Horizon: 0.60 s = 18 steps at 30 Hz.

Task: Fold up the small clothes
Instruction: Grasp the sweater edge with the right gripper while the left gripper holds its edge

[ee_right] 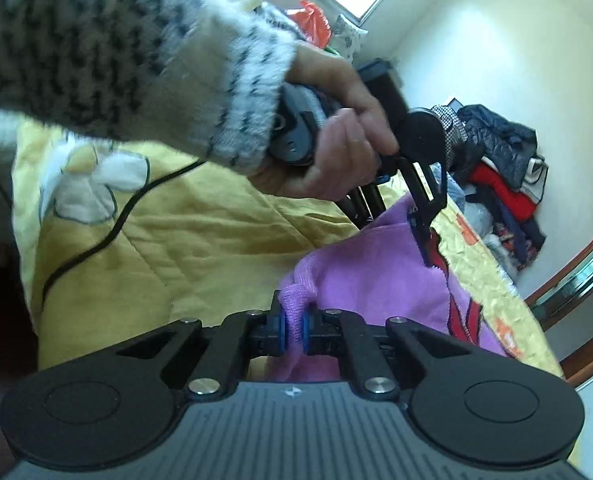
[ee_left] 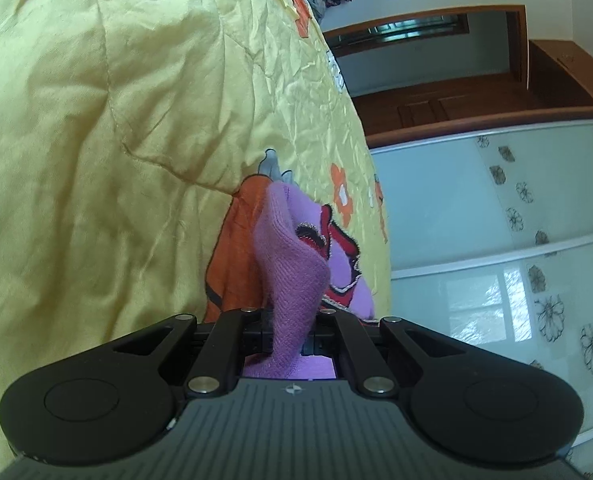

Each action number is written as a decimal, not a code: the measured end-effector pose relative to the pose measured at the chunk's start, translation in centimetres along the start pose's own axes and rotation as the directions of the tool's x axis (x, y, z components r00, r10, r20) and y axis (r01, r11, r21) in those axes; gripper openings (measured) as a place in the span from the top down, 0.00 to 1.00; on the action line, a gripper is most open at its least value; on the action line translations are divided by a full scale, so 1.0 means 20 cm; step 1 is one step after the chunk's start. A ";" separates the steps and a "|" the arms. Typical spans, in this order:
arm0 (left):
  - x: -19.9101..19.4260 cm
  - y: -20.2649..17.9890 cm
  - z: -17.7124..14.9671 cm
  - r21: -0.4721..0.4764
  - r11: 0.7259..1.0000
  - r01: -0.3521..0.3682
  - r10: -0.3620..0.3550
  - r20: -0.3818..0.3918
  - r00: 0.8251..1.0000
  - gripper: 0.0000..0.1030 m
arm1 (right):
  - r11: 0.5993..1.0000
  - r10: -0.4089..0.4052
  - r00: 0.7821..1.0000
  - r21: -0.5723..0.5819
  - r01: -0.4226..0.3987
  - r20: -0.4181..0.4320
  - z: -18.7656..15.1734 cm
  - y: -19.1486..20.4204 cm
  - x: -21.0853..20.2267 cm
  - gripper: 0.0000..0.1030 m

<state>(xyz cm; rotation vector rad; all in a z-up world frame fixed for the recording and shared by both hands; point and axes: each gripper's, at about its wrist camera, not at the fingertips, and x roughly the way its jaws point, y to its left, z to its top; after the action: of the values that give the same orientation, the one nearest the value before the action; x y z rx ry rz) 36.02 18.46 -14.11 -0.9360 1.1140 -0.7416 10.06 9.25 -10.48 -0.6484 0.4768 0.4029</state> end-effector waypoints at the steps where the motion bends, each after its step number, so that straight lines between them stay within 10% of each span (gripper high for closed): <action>1: 0.00 -0.01 -0.01 0.001 1.000 0.009 -0.009 0.005 1.000 0.93 | 0.995 0.052 0.999 0.089 -0.052 0.001 0.00 -0.06 -0.01 0.93; 4: -0.02 -0.07 -0.02 0.009 0.999 0.043 -0.044 0.019 0.999 0.93 | 0.941 0.146 0.988 0.304 -0.151 0.040 -0.01 -0.23 -0.04 0.94; 9: 0.03 -0.17 -0.03 0.007 0.994 0.108 -0.108 0.021 0.994 0.93 | 0.626 0.342 0.924 0.692 -0.361 0.172 -0.16 -0.58 -0.03 0.94; 18: 0.36 -0.36 -0.13 -0.026 0.978 0.206 -0.206 -0.016 0.978 0.93 | 0.274 0.304 0.864 0.831 -0.484 0.403 -0.53 -0.98 -0.19 0.94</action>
<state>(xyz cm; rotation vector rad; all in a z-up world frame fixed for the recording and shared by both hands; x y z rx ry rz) 35.36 8.46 -10.92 -1.0787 1.0538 -0.9085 13.64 -12.81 -6.57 0.6699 0.6170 0.5819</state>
